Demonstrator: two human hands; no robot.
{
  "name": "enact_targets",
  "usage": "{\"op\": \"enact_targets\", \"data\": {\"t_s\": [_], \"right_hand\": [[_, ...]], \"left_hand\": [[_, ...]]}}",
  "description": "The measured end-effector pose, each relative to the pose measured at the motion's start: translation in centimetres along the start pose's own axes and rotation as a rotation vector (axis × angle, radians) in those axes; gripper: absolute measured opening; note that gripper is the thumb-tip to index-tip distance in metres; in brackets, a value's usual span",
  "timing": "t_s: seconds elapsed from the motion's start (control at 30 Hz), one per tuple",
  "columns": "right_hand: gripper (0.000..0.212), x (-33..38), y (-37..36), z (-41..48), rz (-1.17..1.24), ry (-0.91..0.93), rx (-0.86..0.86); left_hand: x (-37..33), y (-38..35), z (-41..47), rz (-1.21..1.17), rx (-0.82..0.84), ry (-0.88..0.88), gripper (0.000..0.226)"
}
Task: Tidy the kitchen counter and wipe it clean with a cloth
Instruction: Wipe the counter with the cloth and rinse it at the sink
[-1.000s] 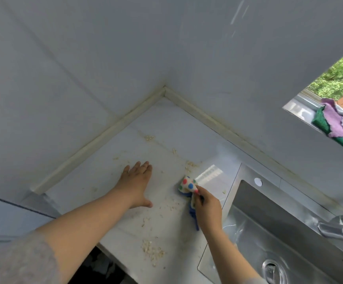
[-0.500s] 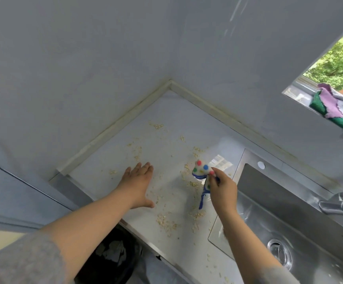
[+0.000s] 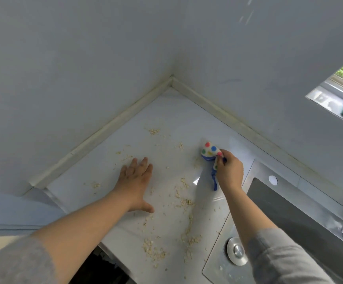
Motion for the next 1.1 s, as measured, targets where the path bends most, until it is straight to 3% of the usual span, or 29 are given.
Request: {"op": "enact_targets", "data": {"t_s": [0.23,0.43,0.57,0.77,1.1], "right_hand": [[0.027,-0.7,-3.7,1.7,-0.069,0.027,0.055],[0.022,0.8,-4.5,-4.4,-0.076,0.161,0.132],[0.021,1.7,-4.5,-8.1,0.050,0.126,0.246],[0.026,3.7,-3.9,-5.3,0.103,0.107,0.143],[0.032,5.5,-8.0,1.0,-0.046,0.129,0.076]], "left_hand": [[0.6,-1.0,0.4,0.029,0.046,0.043,0.134],[0.6,-0.9,0.4,0.013,0.035,0.058,0.133],[1.1,0.0,-0.2,-0.027,-0.034,0.062,0.126],[3.7,0.1,-2.1,-0.065,-0.041,0.108,0.126],[6.3,0.1,-2.3,-0.094,-0.051,0.167,0.128]]}}
Point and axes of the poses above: each hand's wrist, its own z-axis towards the middle knuckle, its own y-axis out of the back of the hand, x = y × z, the point moved 8 cm from there along z, towards the middle knuckle, and after that the axes turned 14 degrees about -x, right-handed, at the moved point
